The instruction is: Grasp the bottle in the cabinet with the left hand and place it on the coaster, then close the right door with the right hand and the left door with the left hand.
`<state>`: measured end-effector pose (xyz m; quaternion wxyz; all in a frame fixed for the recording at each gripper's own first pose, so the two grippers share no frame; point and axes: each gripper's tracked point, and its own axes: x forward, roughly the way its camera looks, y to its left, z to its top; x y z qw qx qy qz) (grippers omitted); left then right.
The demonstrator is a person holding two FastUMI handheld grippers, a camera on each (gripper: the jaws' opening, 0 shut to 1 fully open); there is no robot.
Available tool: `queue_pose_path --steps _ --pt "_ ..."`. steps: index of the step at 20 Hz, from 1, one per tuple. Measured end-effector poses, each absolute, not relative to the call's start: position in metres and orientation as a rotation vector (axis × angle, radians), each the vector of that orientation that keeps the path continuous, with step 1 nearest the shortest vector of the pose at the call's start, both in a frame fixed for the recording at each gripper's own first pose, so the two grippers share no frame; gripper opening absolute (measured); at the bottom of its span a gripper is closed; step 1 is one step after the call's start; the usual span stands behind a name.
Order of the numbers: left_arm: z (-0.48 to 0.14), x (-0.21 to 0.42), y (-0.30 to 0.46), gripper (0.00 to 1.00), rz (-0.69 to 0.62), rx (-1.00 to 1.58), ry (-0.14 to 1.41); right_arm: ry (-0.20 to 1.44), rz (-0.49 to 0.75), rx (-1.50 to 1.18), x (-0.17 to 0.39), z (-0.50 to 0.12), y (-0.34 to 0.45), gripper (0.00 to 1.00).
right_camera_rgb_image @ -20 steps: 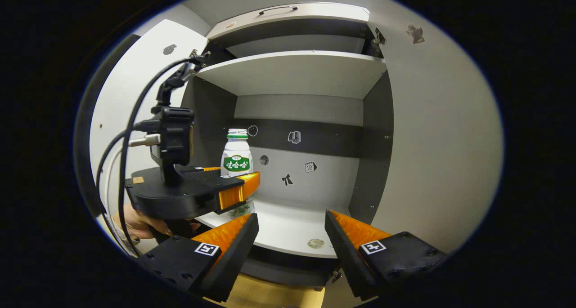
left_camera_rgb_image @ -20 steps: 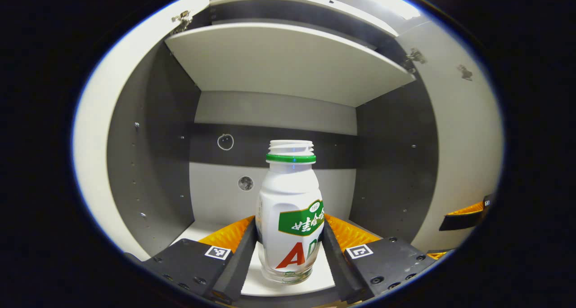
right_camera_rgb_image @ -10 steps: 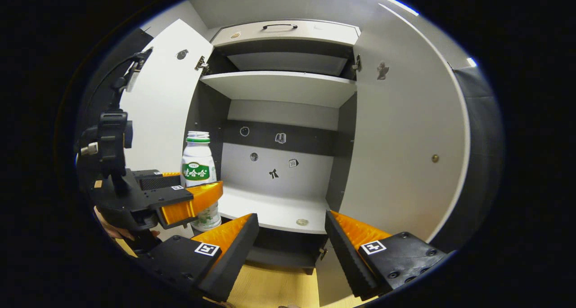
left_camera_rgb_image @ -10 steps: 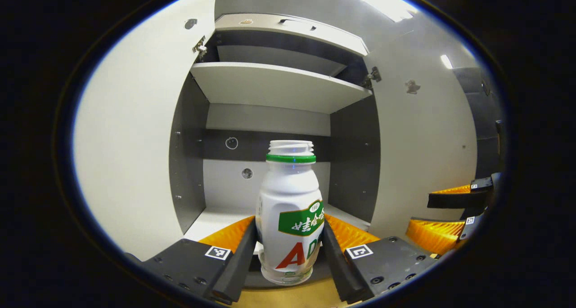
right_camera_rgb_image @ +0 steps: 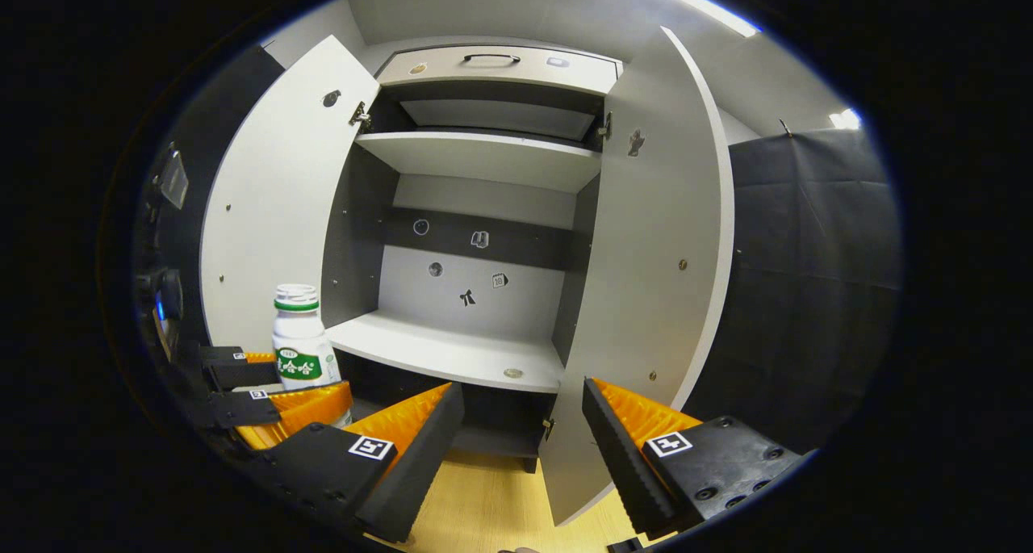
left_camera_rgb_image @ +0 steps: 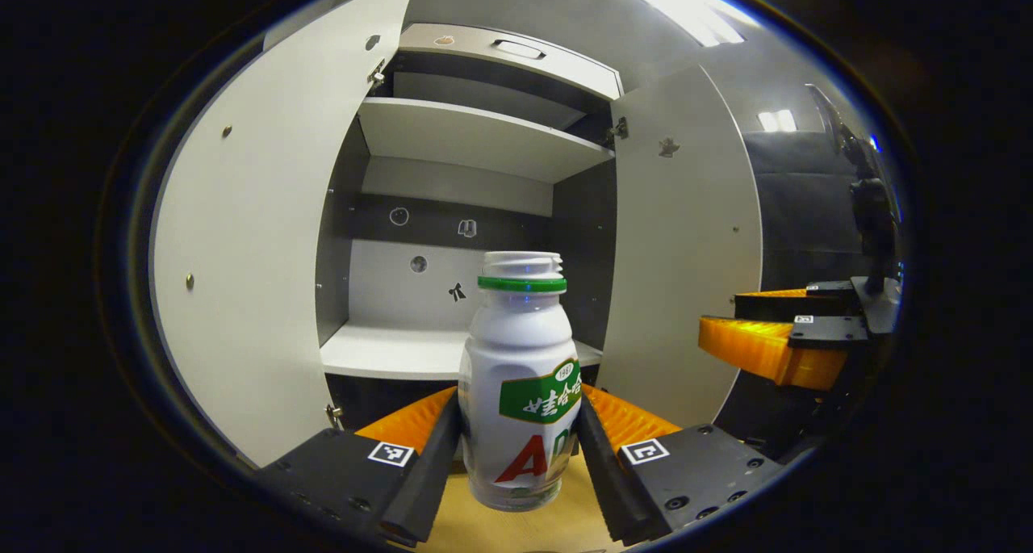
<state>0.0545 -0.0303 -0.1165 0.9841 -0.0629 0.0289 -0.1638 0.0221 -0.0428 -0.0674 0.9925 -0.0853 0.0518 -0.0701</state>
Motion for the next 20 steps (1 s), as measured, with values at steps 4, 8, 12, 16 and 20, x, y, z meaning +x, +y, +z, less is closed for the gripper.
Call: queue_pose_path --steps 4,8,12,16,20 --pt "-0.145 0.031 -0.034 0.78 -0.319 -0.138 0.050 0.111 -0.065 -0.193 0.024 -0.089 -0.039 0.98" --pt "-0.176 0.009 -0.037 0.78 -0.263 -0.129 0.034 0.179 0.052 -0.189 0.023 -0.132 -0.031 0.98" --pt "-0.222 -0.017 -0.044 0.78 -0.199 -0.082 0.032 0.147 0.182 -0.177 0.012 -0.157 -0.014 0.97" --pt "-0.279 -0.034 -0.058 0.78 -0.177 -0.062 0.064 0.154 0.262 -0.177 -0.002 -0.190 -0.003 0.98" --pt "-0.322 -0.037 -0.076 0.78 -0.214 -0.131 0.075 0.186 0.269 -0.159 -0.013 -0.229 -0.004 0.98"
